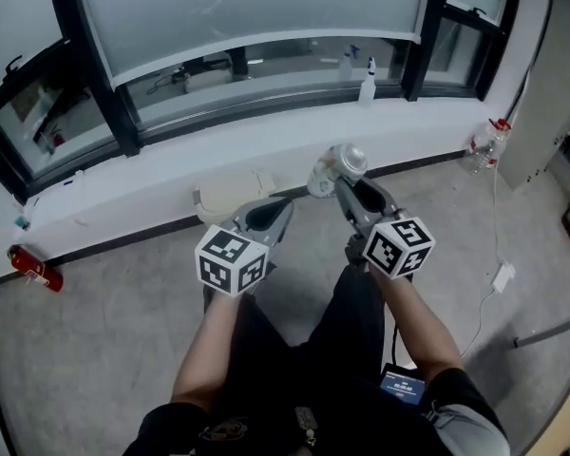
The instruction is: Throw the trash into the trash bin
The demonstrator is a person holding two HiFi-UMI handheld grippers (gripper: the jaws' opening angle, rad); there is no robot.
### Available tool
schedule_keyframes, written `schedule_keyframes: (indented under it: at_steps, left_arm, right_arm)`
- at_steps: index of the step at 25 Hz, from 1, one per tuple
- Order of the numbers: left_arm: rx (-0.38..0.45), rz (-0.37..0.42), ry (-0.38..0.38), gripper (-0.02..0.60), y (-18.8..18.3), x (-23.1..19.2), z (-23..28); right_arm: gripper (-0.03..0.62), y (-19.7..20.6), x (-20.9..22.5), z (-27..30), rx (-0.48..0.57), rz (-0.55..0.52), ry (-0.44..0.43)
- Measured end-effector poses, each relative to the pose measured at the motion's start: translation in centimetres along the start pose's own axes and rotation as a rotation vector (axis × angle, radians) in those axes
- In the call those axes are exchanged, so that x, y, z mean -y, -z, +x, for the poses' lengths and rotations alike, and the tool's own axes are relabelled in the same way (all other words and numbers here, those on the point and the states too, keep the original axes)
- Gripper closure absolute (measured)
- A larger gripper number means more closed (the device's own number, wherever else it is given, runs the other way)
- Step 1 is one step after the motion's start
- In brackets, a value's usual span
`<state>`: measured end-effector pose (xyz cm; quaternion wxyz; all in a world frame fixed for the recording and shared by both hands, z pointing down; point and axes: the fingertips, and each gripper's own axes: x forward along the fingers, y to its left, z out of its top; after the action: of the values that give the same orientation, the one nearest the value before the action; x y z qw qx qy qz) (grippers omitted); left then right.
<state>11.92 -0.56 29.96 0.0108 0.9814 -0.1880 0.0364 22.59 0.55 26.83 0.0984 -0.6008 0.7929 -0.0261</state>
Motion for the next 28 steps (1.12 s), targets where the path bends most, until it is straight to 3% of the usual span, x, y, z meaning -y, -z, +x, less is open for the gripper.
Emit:
schedule_keyframes:
  at_steps: [11,19,28]
  left_arm:
    - [-0.041,-0.015,-0.148,0.574,2.1,-6.7,-8.3]
    - [-0.069,-0.040,-0.231,0.574,3.3,-8.8,-12.0]
    - [-0.082,-0.043,-0.284,0.574,3.8,-9.7,-11.6]
  right_arm:
    - [0.496,4.2,-7.7,7.1,-0.051,0.056,-0.154]
    - [0.495,5.7,-11.1,9.6,-0.087,0.064,-0.242]
    - [0.496,7.0,-10.6,10.8,-0.092,0.098,-0.277]
